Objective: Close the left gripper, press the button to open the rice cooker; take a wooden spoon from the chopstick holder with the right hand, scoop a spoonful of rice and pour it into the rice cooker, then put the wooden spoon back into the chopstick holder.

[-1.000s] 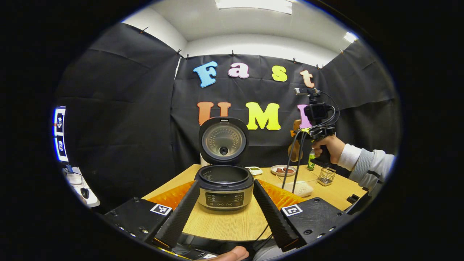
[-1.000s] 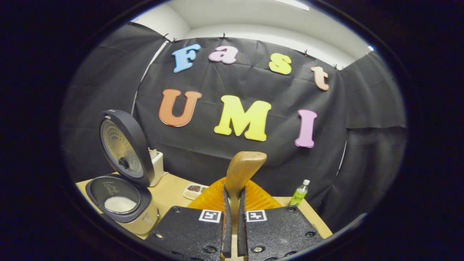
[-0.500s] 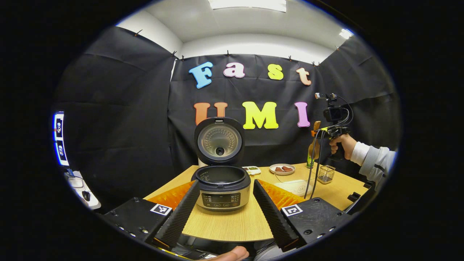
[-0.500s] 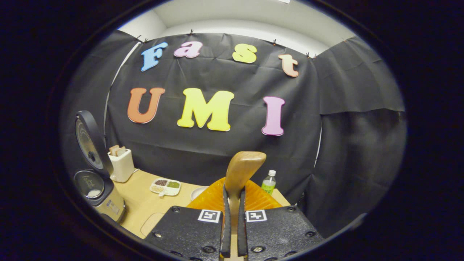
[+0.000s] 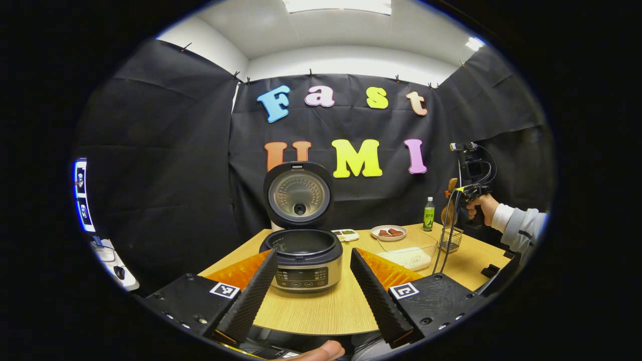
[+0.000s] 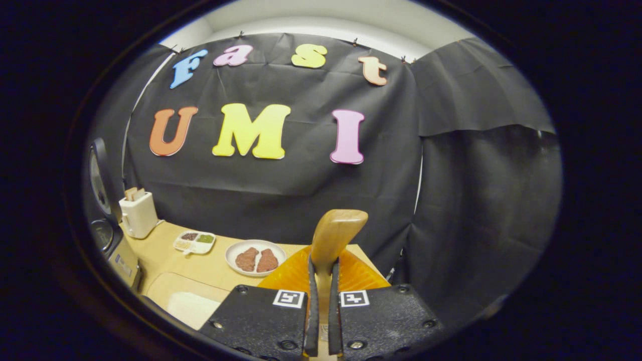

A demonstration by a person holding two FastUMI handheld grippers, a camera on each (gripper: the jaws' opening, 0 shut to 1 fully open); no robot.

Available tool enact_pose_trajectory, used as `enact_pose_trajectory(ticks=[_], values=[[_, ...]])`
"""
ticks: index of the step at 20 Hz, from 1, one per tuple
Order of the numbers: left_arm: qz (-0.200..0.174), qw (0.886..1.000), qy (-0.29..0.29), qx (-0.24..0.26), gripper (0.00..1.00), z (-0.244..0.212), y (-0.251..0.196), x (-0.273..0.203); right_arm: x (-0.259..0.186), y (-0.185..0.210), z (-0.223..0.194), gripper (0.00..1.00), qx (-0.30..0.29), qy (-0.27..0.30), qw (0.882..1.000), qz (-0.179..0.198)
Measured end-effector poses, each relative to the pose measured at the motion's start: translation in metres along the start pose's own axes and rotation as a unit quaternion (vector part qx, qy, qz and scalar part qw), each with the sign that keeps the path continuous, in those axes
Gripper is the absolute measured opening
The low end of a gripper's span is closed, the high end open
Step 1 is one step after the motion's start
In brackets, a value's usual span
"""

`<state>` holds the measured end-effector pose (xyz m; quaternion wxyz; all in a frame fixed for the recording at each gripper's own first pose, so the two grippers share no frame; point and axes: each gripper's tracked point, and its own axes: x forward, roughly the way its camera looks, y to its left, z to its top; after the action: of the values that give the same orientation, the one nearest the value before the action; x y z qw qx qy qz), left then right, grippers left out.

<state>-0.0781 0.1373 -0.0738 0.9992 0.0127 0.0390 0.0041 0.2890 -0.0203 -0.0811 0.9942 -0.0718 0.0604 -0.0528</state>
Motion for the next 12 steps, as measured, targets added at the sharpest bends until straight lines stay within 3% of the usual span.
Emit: enact_pose_trajectory(ticks=[6, 12], values=[[0.005, 1.0, 0.003, -0.009, 0.93, -0.001, 0.004, 0.002, 0.022, -0.022, -0.035, 0.13, 0.02, 0.016, 1.0, -0.015], [0.011, 1.0, 0.014, -0.007, 0.93, -0.008, 0.004, 0.007, 0.04, -0.027, -0.089, 0.14, 0.055, 0.064, 0.996, 0.003]])
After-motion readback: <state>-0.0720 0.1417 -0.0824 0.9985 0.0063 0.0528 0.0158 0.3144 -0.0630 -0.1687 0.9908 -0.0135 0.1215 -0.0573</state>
